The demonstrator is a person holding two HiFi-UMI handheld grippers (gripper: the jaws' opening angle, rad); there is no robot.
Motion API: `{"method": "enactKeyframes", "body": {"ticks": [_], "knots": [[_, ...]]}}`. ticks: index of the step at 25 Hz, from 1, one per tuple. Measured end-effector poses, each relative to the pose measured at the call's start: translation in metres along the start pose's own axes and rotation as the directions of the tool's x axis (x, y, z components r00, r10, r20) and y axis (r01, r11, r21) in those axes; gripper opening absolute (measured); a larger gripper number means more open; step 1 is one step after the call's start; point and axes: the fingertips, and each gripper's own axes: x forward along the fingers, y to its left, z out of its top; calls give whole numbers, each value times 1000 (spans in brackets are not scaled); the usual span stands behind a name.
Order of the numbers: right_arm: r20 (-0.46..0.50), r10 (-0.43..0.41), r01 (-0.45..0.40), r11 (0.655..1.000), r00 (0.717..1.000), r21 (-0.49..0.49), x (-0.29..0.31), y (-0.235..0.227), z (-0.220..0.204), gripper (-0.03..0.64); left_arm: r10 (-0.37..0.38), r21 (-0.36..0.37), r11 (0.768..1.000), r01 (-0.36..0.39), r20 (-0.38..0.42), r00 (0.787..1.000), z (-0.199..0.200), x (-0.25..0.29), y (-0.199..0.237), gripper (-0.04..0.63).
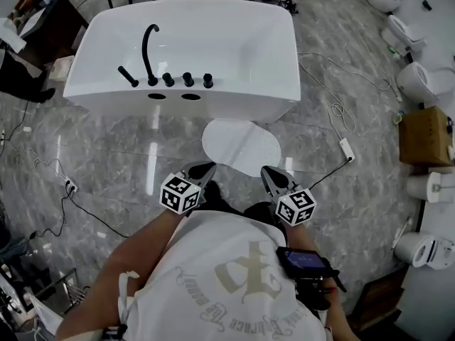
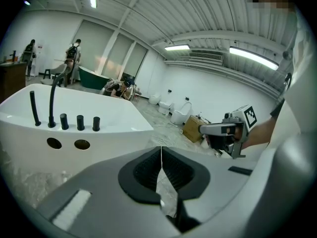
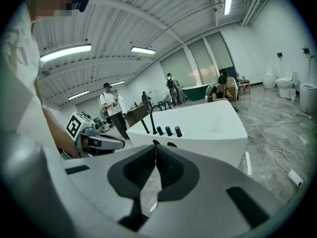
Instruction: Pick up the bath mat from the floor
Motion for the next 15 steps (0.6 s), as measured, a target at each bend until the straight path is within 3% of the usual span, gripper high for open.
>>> {"method": "enactKeyframes", "body": {"ticks": [7,15], "knots": [[-24,34,-34,999,999,-2,19,-8,2,6,35,-28,999,-35,-20,999,-6,3,15,11],[-81,134,-135,991,988,-7,53,-23,-6,6,112,-81,990,-113,-14,994,-4,12,27,11]]}}
